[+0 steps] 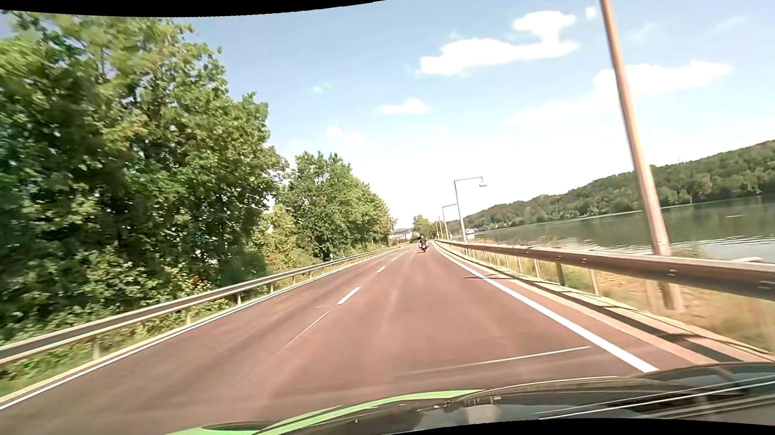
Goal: Follow the waypoints while adhering to traffic rules and regulations
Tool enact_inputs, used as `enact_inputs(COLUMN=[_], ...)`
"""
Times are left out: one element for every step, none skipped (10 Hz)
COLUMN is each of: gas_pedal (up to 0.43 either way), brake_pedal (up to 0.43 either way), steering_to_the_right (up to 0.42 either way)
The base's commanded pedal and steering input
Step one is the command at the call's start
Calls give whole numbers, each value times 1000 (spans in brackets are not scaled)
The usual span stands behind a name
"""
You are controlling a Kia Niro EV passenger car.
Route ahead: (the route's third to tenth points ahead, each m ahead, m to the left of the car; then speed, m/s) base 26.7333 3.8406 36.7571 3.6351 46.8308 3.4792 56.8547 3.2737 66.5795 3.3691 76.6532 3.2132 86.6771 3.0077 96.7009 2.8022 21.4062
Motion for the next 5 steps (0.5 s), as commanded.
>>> enact_inputs(gas_pedal=[240,240,240,248,248], brake_pedal=[0,0,0,0,0], steering_to_the_right=[0,0,0,0,0])
